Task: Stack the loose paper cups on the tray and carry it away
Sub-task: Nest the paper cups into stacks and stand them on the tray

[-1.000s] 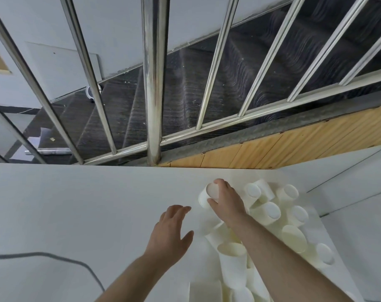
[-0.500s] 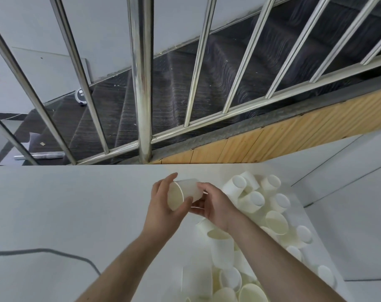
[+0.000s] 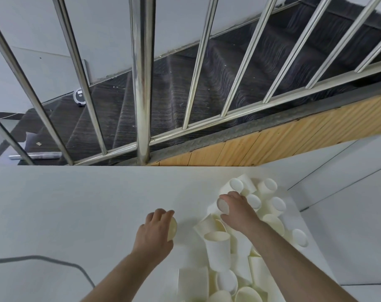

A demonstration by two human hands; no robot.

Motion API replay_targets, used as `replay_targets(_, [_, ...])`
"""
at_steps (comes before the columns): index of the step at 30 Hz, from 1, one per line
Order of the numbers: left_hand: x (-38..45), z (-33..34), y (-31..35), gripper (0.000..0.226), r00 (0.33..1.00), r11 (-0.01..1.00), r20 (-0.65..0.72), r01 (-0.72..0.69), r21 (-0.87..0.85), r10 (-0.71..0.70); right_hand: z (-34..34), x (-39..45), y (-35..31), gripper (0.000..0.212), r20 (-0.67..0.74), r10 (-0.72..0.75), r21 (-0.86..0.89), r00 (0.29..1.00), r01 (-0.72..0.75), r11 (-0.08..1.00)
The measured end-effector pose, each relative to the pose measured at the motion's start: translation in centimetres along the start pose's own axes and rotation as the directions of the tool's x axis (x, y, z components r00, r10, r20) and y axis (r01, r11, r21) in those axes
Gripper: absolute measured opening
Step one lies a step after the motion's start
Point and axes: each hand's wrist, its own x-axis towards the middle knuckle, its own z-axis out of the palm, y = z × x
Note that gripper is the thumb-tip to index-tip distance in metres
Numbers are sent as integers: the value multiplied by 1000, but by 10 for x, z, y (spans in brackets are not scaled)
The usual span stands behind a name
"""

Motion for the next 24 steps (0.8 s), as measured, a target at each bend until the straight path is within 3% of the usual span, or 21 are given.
replay_targets(7, [7, 11, -6, 68, 1000, 999, 6, -27, 46, 27, 11, 16, -3, 53, -12, 34, 35, 999, -33, 999])
replay_targets(11, [9, 13, -10, 80, 1000, 999, 17, -24, 21, 23, 11, 18, -3, 51, -24, 33, 76, 999, -31, 997])
replay_targets(15, [13, 6, -7, 83, 997, 995, -69, -43, -86, 38, -6, 13, -12, 45, -214, 12, 204, 977, 32, 978])
replay_targets(17, [17, -1, -1, 82, 989, 973, -143, -72, -218, 41, -16, 11, -19, 42, -321, 41, 381, 946, 89, 920])
replay_targets(19, [19, -8, 7, 85, 983, 922, -183, -79, -378, 9, -27, 8, -32, 37, -282, 139, 651, 949, 83, 755])
replay_targets(21, [20, -16, 16, 89, 977, 854, -211, -95, -512, -18, -36, 4, -47, 27, -107, 193, 899, 975, 12, 439])
replay_targets(23, [20, -25, 24, 93, 971, 778, -238, -124, -616, -34, -44, -3, -59, 26, 78, 121, 984, 990, -96, 148])
replay_targets(24, [19, -29, 28, 93, 968, 745, -249, -140, -652, -36, -45, -6, -63, 28, 129, 69, 989, 989, -134, 69])
